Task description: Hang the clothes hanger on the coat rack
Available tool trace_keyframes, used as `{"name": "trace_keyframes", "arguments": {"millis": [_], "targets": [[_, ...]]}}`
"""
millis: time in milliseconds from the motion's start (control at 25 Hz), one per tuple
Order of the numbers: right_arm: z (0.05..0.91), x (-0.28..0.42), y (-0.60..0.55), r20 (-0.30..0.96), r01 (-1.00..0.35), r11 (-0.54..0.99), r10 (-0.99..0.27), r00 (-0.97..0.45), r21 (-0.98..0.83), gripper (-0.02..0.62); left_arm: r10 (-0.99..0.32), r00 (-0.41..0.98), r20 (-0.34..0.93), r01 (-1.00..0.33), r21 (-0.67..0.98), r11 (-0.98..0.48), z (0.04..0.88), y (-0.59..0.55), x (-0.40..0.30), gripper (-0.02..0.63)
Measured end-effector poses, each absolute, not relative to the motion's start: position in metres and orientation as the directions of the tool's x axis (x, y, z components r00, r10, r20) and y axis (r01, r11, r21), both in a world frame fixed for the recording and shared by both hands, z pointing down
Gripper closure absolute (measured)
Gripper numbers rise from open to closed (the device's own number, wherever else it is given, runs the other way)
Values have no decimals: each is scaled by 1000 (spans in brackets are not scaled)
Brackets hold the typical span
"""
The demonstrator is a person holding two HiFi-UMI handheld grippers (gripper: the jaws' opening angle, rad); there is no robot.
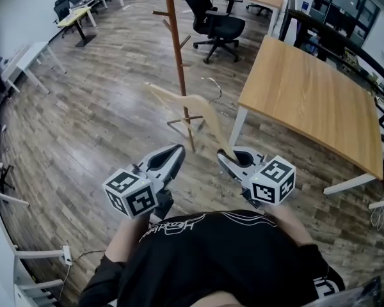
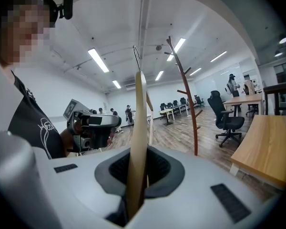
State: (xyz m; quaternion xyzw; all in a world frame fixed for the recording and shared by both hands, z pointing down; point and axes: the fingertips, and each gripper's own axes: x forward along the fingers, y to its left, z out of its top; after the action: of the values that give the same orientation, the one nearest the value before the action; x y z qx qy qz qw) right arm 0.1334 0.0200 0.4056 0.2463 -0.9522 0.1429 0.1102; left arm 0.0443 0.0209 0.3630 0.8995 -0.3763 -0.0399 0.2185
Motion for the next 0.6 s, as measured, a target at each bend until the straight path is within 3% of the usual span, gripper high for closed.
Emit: {"name": "trace_keyframes", "arguments": {"millis": [600], "targets": [[407,136,-34,288,-528,825,-465,-837,-203,548,-692,718,75,-649,431,-627,363,-36,37,598]]}}
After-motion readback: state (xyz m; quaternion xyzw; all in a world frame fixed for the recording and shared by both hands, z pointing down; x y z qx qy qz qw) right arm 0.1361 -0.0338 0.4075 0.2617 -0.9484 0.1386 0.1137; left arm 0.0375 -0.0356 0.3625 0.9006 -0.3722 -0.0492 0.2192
